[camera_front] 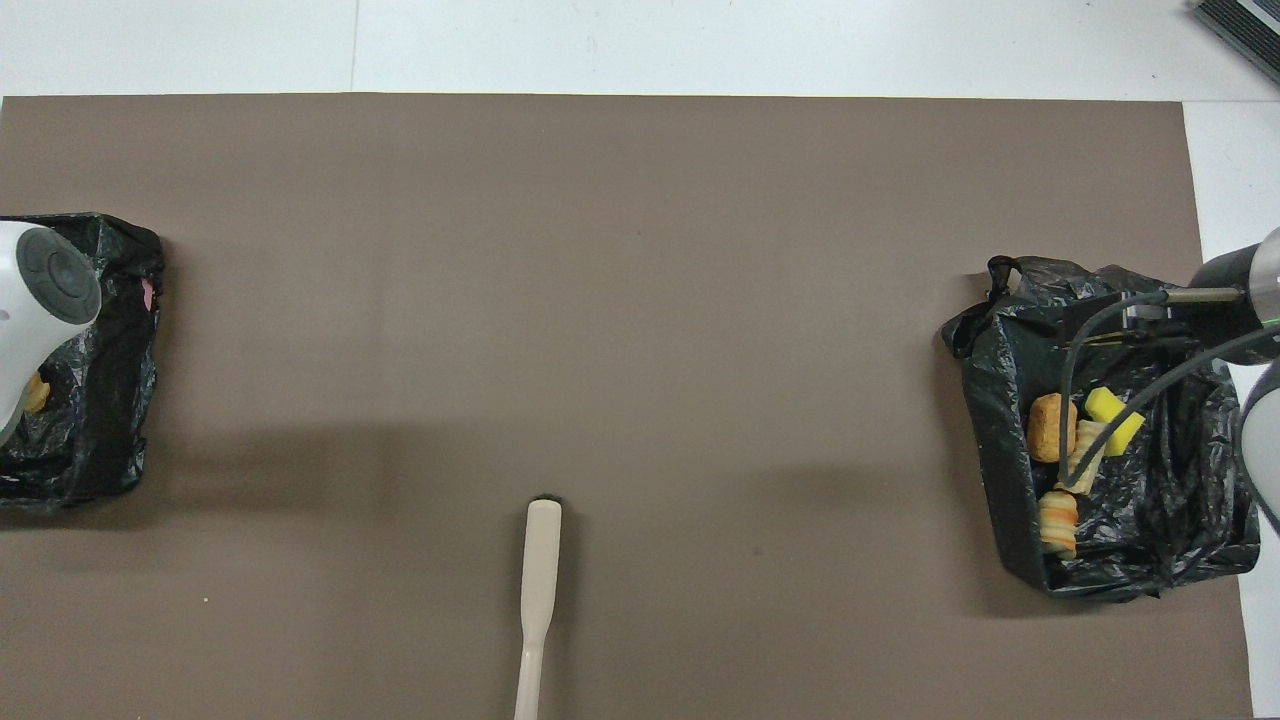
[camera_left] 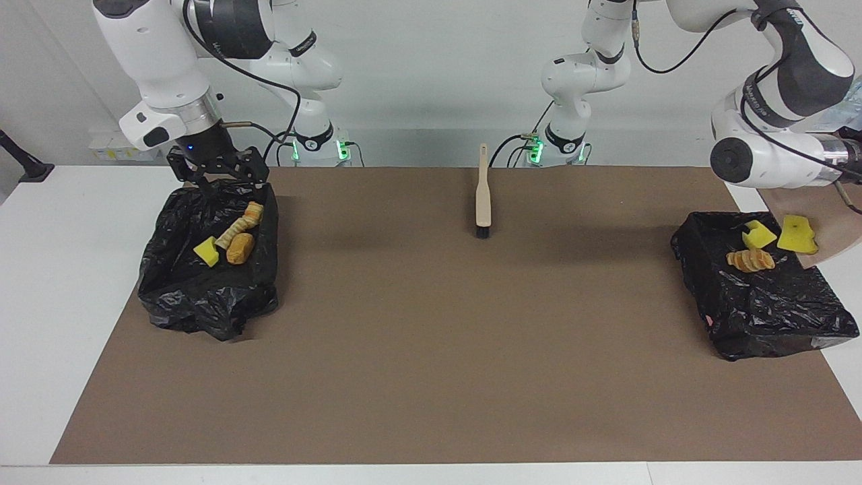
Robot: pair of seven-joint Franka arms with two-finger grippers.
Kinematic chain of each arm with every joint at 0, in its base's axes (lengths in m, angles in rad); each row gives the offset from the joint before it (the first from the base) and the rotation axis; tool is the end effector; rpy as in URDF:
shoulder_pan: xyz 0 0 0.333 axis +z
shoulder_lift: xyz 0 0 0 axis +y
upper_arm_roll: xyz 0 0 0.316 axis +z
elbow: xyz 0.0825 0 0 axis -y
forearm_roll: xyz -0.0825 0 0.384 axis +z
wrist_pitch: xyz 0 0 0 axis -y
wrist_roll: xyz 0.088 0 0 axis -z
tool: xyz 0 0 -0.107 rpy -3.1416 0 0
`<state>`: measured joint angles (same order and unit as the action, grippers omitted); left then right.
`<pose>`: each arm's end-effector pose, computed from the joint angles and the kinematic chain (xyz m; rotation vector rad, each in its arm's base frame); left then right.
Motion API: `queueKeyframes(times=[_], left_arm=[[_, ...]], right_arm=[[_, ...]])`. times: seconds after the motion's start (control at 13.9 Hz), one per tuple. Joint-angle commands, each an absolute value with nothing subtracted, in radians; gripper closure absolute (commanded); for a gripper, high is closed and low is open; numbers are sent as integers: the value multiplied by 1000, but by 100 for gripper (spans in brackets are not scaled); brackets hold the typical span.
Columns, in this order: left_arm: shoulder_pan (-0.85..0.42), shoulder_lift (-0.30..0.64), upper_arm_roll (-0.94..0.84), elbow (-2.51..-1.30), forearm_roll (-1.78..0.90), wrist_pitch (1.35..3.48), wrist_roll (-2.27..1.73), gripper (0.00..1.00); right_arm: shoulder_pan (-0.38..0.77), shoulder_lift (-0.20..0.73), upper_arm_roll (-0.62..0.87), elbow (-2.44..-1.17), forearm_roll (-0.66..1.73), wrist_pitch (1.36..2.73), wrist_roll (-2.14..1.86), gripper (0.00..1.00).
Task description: Sweep and dump trash in bin
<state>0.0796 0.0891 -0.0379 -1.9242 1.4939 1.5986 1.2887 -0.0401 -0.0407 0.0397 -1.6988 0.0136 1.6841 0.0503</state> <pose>0.5665 0.1286 0.5040 -1.2282 1.3713 1.3142 0.5501 0.0015 0.5961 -3.1277 0.0815 -0.0402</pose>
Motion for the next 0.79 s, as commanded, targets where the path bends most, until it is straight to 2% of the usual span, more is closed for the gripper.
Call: queueKeyframes(times=[0.0, 0.22, 0.51, 0.72], left_arm=[[77, 68, -26, -1948, 1549, 1575, 1264, 100], [83, 57, -26, -1967, 1600, 1556, 1259, 100], [89, 14, -26, -1919, 1598, 1566, 1270, 100], [66, 37, -37, -1875, 1467, 1575, 1266, 100]], right_arm=[[-51, -61, 44, -1717, 28, 1675, 46, 0], [-51, -61, 44, -1717, 28, 1675, 46, 0], [-51, -61, 44, -1717, 28, 1675, 46, 0], [-51, -61, 44, -1717, 28, 1675, 46, 0]])
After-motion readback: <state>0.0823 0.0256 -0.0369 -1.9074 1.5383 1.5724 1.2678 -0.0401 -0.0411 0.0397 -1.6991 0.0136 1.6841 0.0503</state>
